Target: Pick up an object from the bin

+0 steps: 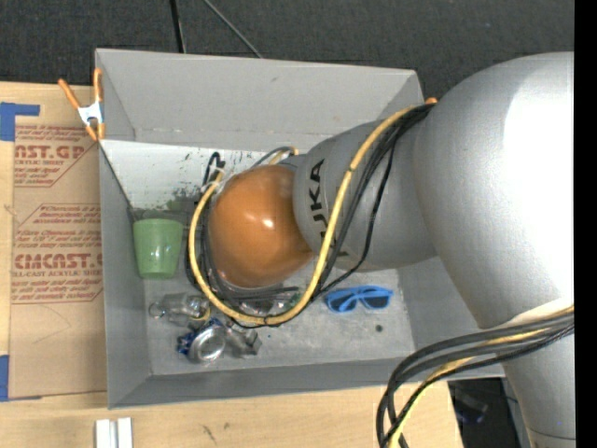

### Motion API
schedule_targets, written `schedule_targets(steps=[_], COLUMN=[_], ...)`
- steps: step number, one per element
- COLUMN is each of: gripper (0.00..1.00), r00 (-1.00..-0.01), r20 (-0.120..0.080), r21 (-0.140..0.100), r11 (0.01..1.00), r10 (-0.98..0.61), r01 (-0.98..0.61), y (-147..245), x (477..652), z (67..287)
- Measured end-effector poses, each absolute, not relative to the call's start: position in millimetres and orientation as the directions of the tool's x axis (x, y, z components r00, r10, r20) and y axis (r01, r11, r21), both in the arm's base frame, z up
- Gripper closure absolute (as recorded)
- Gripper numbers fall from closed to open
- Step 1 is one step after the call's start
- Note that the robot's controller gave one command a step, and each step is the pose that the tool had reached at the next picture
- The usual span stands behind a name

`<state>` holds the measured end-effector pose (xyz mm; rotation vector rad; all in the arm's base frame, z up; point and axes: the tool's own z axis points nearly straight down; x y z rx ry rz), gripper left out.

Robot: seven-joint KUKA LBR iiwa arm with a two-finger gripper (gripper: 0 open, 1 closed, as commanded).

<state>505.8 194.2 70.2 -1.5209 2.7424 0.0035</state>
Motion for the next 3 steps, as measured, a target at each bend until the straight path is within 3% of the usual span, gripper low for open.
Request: schedule_targets(steps=[1, 2, 3], gripper=[0.0, 1.0, 1.0], r00=[0.026, 0.023, 0.021], r20=[-0.003, -0.002, -0.005], r21=[0.001, 0.002, -0.007], r11=[-0.026, -0.023, -0.021], r10=[-1.0, -1.0, -1.0], r01=[-1.0, -1.0, -1.0], y=[208.9, 208.4, 210.3], x=[487.0, 487.3, 488.5], z=[69.5, 69.7, 154.3])
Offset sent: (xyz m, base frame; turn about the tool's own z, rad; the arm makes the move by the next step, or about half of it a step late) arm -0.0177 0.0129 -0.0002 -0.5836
